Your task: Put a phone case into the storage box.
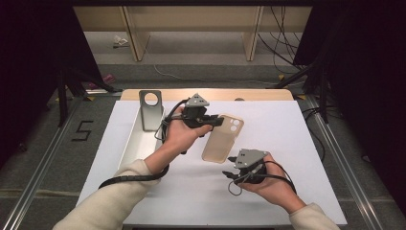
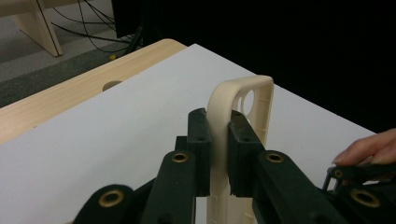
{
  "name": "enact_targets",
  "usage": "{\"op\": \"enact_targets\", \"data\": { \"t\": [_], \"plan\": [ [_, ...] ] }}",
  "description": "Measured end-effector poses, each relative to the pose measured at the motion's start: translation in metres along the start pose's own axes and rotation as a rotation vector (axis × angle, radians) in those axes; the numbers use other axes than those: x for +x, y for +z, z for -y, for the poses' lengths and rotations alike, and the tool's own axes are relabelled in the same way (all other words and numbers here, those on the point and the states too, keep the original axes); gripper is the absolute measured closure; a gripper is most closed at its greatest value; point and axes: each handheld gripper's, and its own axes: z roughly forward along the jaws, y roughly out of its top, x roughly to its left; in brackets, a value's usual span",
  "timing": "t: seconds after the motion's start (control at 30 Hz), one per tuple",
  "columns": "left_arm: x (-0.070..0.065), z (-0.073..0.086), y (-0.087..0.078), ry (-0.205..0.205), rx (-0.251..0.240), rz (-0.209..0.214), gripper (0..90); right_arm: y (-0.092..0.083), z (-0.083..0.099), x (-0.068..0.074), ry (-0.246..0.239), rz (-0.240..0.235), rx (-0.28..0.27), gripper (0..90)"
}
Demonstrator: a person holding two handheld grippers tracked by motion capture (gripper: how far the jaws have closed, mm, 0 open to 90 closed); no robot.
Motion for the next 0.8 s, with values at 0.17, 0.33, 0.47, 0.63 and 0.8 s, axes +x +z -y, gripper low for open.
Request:
{"op": "enact_targets", "data": {
  "t": [0.17, 0.33, 0.47, 0.63, 0.8],
  "plan": [
    [0.007, 0.001, -0.012, -0.005, -0.024, -0.006, 81.3, -0.006, 0.006, -0.006, 0.069, 0.012, -0.036, 36.3],
    [0.014, 0.001, -0.025, -0.013, -0.048, -0.016, 81.3, -0.012, 0.013, -0.012, 0.150, 0.014, -0.081, 31.1],
    [0.021, 0.001, -0.036, -0.019, -0.064, -0.026, 81.2, -0.019, 0.020, -0.017, 0.214, 0.005, -0.120, 28.4],
    [0.026, 0.004, -0.048, -0.014, -0.078, -0.036, 81.3, -0.029, 0.032, -0.023, 0.294, 0.003, -0.166, 27.5],
    [0.032, 0.007, -0.058, -0.021, -0.089, -0.039, 81.3, -0.038, 0.042, -0.026, 0.321, 0.037, -0.173, 26.3]
  ]
}}
